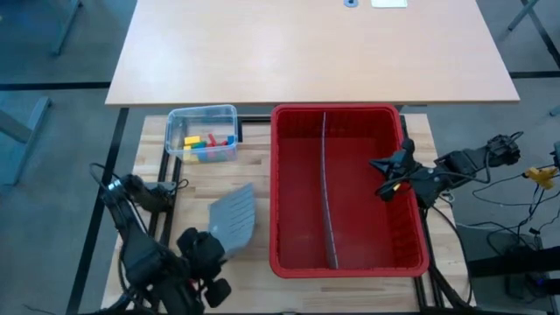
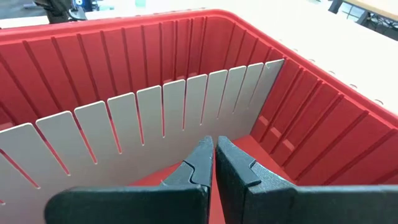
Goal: Sort blocks
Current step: Insert the bin divider into the red bin
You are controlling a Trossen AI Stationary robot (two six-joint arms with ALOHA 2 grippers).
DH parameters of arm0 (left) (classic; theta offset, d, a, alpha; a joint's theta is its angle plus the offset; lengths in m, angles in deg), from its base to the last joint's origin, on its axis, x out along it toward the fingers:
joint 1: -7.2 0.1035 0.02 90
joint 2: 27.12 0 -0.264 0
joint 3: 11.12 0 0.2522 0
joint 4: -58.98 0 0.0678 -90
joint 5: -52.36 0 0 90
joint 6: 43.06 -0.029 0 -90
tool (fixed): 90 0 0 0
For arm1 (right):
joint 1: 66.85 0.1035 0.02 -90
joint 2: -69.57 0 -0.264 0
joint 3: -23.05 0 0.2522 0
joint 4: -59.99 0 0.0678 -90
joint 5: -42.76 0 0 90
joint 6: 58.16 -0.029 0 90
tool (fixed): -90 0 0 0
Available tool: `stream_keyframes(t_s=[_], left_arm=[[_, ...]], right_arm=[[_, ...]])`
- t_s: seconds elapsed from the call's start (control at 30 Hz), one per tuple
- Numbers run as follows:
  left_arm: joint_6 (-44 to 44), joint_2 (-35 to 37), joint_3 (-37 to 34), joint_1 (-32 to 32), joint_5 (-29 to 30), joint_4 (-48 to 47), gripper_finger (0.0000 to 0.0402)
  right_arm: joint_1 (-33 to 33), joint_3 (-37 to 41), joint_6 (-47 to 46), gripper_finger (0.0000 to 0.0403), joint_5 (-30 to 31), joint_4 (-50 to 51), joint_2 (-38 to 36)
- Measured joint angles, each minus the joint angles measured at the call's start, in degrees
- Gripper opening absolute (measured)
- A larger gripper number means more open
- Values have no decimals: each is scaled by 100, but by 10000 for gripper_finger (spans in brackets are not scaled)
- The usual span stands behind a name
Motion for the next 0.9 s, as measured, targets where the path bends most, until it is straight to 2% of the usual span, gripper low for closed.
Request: stream_keyframes(t_s=[0.23, 0.37, 0.9], left_arm=[[-14, 567, 0, 0, 979, -1, 0], [-190, 865, 0, -2, 1350, -13, 0], [-1287, 1682, -19, 0, 1777, -7, 0]], right_arm=[[0, 0, 0, 0, 13, -4, -7], [0, 0, -18, 0, 15, -44, -7], [-2, -2, -414, 0, 20, -44, 0]])
